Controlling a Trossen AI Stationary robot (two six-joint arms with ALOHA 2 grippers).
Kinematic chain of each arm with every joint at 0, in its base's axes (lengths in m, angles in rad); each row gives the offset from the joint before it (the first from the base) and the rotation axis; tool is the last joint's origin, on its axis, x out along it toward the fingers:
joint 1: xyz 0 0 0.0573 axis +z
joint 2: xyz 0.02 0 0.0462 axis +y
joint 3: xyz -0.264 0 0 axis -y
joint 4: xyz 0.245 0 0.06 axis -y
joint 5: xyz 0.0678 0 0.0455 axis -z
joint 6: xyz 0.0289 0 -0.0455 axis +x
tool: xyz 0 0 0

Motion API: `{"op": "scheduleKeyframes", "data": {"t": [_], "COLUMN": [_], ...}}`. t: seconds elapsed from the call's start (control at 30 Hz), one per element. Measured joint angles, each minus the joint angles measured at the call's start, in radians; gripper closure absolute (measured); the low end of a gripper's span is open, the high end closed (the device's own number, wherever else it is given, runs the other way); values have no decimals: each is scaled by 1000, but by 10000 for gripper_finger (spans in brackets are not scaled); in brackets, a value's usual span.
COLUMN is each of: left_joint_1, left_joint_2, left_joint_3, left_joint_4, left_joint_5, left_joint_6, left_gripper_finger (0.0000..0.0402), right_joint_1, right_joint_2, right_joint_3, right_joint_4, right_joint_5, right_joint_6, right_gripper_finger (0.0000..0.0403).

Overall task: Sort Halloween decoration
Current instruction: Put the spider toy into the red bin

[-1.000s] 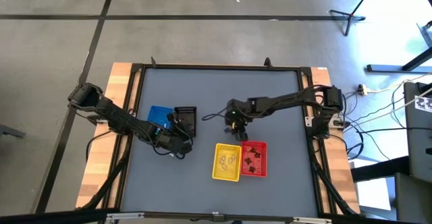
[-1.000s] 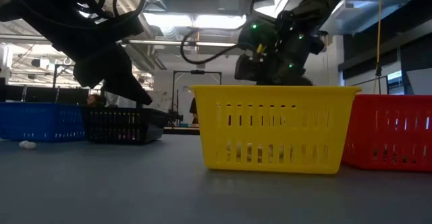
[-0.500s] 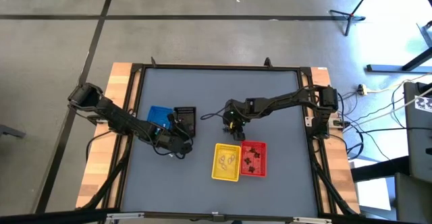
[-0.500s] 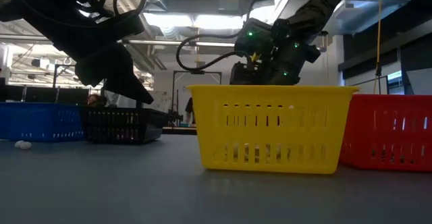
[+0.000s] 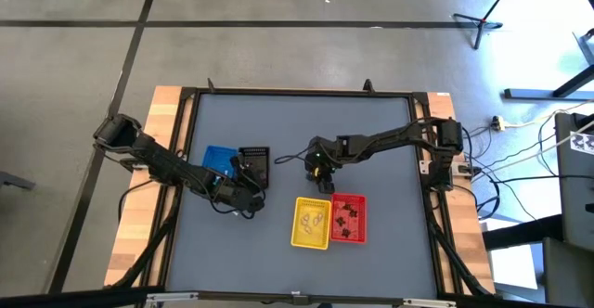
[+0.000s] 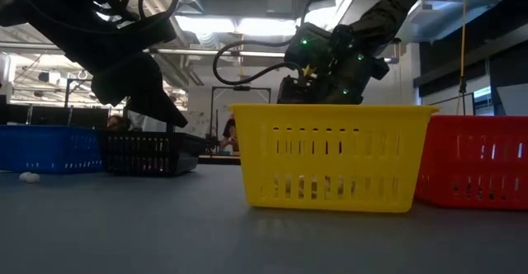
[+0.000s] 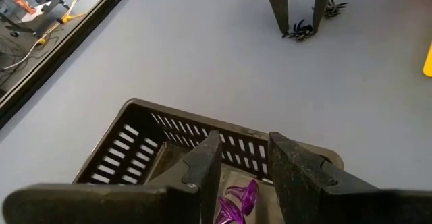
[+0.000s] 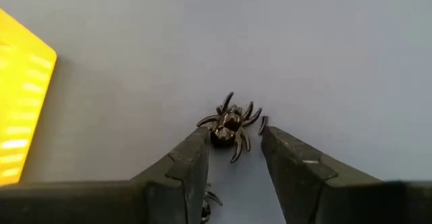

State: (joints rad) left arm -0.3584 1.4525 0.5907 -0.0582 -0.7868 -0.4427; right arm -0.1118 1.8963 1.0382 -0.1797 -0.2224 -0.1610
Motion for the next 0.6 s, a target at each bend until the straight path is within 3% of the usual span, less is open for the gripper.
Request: {"op": "scheduleKeyframes", "data": {"t": [0.2, 0.6], "left_joint_1": [0, 0], "left_joint_2": [0, 0], "left_joint_3": [0, 0], "left_joint_4": [0, 0], "left_joint_5": [0, 0], "left_joint_6": [0, 0], "left_gripper_finger": [287, 287], "right_joint_1": [0, -1], "right_joint_2": [3, 4], "right_joint_3": [1, 1], "right_joint_4": [0, 0], "right_joint_5": [1, 6], "right_joint_6": [1, 3], "right_gripper_finger": [267, 350]}}
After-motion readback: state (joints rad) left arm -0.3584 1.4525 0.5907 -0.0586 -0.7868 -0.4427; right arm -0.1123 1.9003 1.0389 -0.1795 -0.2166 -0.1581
